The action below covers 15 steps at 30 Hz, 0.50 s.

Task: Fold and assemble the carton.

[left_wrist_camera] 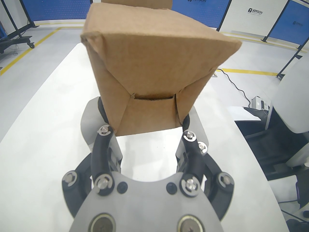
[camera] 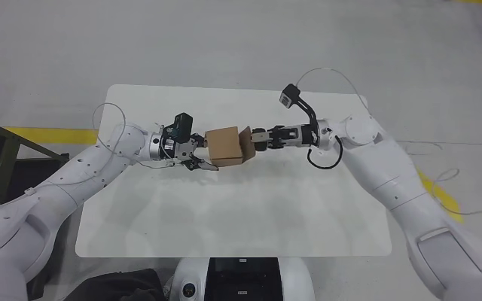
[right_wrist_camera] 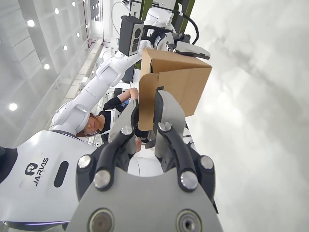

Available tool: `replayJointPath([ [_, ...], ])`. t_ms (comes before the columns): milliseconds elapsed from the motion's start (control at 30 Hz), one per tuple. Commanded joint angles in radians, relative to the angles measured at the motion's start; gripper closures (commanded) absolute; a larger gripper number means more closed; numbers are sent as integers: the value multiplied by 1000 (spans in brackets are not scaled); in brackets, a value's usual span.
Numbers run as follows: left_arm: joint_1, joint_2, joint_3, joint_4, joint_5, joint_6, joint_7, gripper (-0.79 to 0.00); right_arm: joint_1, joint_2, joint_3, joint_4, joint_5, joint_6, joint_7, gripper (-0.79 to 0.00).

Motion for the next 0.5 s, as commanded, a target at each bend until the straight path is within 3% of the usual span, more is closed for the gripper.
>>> replayJointPath([
  [0,0,0,0,-1,0,0,0,-188,0,-2,1,-4,-8,9,3,-135],
  [167,-1,0,2,-1,2,0,0,-188,-12,-10,14,-18,47,-19,46,-175],
  [333,-1,-1,2,-2,-1,0,0,-188,-12,-18,21,5,61,-18,66,-15],
  [467,-1,-1,3,-3,-1,0,0,-188,-10,-28,20,35,73,-10,64,0],
])
